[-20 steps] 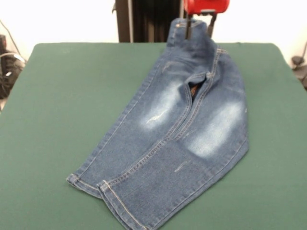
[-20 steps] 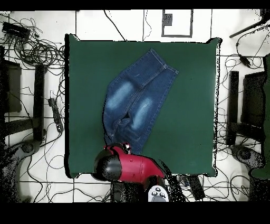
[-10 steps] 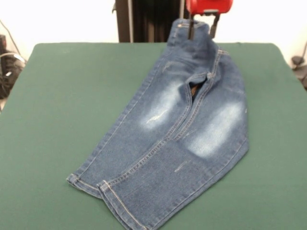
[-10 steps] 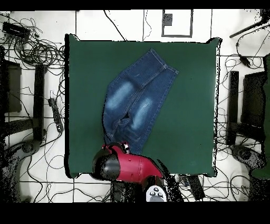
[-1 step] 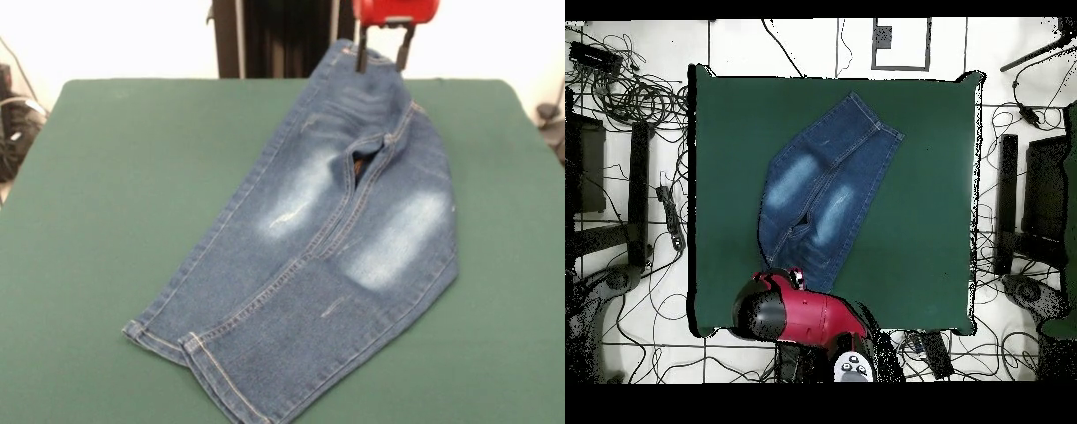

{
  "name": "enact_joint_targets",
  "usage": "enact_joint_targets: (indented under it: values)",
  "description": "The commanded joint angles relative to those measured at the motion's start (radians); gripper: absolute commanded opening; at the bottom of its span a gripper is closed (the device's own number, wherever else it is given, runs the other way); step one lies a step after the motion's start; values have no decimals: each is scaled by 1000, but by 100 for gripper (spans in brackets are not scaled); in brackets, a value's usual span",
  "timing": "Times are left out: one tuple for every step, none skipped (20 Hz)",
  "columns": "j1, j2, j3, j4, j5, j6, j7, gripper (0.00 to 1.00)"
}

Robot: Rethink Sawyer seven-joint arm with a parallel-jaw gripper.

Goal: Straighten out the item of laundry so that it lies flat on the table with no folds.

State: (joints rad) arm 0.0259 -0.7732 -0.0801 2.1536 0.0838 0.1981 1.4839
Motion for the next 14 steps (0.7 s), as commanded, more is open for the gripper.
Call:
enact_joint_targets:
  values:
    - [37,-23,21,-86,87,199,249,100]
    - [36,-23,20,-85,86,198,245,100]
    - [30,-20,22,-80,85,186,241,100]
    - [24,-20,24,-75,81,175,235,100]
    - [16,-16,31,-65,77,152,230,100]
    - [8,-11,38,-54,74,129,226,100]
    - [-2,-6,47,-42,72,105,224,100]
    - [-13,3,56,-33,69,82,222,100]
    - [-21,8,65,-24,69,65,222,100]
    - [-25,14,67,-20,64,51,221,100]
    - [-29,20,69,-17,59,37,219,100]
    - [-34,21,72,-7,56,22,220,100]
    - [-34,22,73,-1,54,13,223,100]
    - [-33,27,71,-12,56,20,222,100]
